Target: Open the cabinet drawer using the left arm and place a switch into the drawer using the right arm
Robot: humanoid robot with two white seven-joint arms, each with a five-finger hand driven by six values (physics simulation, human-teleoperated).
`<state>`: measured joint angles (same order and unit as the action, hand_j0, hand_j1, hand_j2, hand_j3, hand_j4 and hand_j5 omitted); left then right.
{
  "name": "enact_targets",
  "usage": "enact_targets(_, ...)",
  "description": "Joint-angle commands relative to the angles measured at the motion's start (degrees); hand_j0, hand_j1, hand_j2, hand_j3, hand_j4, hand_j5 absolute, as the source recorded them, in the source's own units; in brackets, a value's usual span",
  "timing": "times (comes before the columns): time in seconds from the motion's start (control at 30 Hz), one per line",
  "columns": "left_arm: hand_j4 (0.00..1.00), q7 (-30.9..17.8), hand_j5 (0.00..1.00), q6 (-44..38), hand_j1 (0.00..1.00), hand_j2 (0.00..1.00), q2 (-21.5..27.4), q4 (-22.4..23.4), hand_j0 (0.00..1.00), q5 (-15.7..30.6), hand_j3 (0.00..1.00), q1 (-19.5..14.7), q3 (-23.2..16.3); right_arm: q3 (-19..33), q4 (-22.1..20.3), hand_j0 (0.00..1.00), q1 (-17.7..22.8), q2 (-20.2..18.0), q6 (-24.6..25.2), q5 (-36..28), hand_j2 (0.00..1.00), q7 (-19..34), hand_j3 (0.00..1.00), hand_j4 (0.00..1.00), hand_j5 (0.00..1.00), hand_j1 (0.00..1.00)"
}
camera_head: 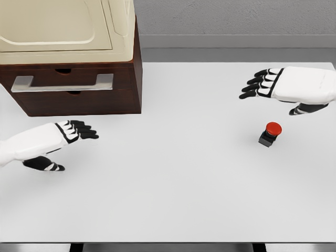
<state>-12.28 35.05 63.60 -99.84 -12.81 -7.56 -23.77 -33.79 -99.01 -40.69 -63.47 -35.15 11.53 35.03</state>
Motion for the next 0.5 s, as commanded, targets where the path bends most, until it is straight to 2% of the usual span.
enact_targets(0.0,1.00,0.4,1.00,-0.1,1.00,1.00,0.8,-0.8,1.00,0.2,1.00,-0.3,-0.7,0.0,-0.2,1.00,0.0,-0.1,0.2,-0.2,1.00,0.0,1.00,1.00,1.00,1.00)
enact_targets(0.2,1.00,-0.1,1.00,-0.1,1.00,1.00,1.4,-1.0,1.00,0.4,1.00,-0.9,-1.0,0.3,0.0,1.00,-1.3,0.0,0.2,-0.3,1.00,0.0,1.00,1.00,1.00,1.00)
enact_targets(0.23,1.00,-0.2,1.00,-0.1,1.00,1.00,1.9,-1.0,1.00,3.0,1.00,-1.8,-3.8,1.6,0.2,1.00,-1.8,-0.2,0.2,-0.2,1.00,0.0,1.00,1.00,1.00,1.00)
enact_targets(0.27,1.00,-0.7,1.00,-0.1,1.00,1.00,2.2,-0.9,1.00,6.9,1.00,-3.3,-6.7,2.6,0.8,1.00,-1.8,-0.3,0.2,-0.6,1.00,0.0,1.00,1.00,1.00,1.00)
enact_targets(0.3,1.00,-3.6,1.00,-0.1,1.00,1.00,2.3,-1.0,1.00,10.8,1.00,-4.2,-7.5,1.8,0.9,1.00,-1.6,-0.5,0.2,-0.6,1.00,0.0,1.00,1.00,1.00,1.00)
enact_targets(0.33,1.00,-8.1,1.00,-0.1,1.00,1.00,2.3,-1.1,1.00,14.3,1.00,-5.4,-8.0,1.2,0.9,1.00,-1.6,-0.6,0.2,-0.6,1.00,0.0,1.00,1.00,1.00,1.00)
enact_targets(0.37,1.00,-15.0,1.00,-0.1,1.00,1.00,2.2,-1.1,1.00,20.8,1.00,-7.7,-8.0,-0.2,0.9,1.00,-1.4,-0.5,0.2,-0.8,1.00,0.0,1.00,1.00,1.00,1.00)
enact_targets(0.4,1.00,-21.2,1.00,-0.1,1.00,1.00,2.2,-1.1,1.00,26.9,1.00,-8.4,-8.0,-1.5,0.9,1.00,-1.4,-0.6,0.2,-0.6,1.00,0.0,1.00,1.00,1.00,1.00)
enact_targets(0.43,1.00,-22.7,1.00,-0.1,1.00,1.00,2.0,-1.1,1.00,32.8,1.00,-9.5,-8.0,-2.0,0.9,1.00,-1.3,-0.7,0.2,-0.6,1.00,0.0,1.00,1.00,1.00,1.00)
enact_targets(0.47,1.00,-22.7,1.00,-0.1,1.00,1.00,2.1,-1.1,1.00,36.4,1.00,-11.0,-8.0,-2.1,0.9,1.00,-1.4,-1.1,0.2,-0.6,1.00,0.0,1.00,1.00,1.00,1.00)
